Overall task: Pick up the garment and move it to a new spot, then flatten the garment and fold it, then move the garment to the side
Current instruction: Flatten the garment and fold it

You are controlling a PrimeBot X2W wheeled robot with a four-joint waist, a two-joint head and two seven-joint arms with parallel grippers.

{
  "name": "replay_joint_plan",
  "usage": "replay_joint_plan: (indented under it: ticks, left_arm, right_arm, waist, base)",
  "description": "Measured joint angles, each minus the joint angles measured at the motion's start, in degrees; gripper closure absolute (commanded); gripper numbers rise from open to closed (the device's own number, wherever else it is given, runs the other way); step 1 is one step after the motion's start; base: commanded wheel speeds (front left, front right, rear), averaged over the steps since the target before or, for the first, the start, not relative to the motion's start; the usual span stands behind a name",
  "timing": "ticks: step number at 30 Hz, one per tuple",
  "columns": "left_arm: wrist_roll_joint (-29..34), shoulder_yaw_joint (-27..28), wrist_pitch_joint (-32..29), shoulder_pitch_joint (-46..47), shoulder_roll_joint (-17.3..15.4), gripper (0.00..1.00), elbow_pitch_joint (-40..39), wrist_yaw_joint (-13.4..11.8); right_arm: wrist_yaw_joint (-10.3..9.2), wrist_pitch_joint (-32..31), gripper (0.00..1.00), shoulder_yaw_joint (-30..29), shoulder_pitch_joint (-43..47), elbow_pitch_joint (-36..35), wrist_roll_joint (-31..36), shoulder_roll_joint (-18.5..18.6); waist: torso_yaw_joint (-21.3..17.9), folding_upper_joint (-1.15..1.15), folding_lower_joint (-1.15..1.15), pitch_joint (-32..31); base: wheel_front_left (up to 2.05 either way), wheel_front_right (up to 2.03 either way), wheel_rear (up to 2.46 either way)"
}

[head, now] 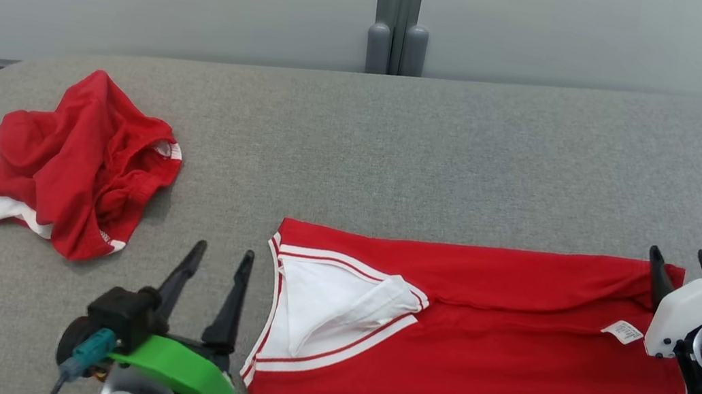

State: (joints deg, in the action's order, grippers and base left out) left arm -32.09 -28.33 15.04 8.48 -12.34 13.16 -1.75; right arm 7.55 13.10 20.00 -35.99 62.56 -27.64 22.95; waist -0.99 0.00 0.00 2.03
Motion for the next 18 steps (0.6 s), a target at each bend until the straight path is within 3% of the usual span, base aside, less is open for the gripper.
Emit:
replay_joint_plan:
  ticks: [10,18]
  left_arm:
    - [4.8,15.4,0.0,-3.1,0.7,0.0,-3.2,1.7]
    - [7.4,21.2,0.0,-5.5,2.3,0.0,-3.0,3.6]
  right_arm:
    - [-0.01,-10.9,0.0,-4.7,9.4,-13.2,-7.5,0.4]
    - [-0.02,-18.7,0.0,-13.1,12.5,-16.3,-3.1,-1.7]
  waist:
    - [-1.2,0.0,0.0,-2.4]
    - [-2.1,0.0,0.0,-1.9]
  base:
    - [0.0,0.0,0.0]
    - [0.0,0.0,0.0]
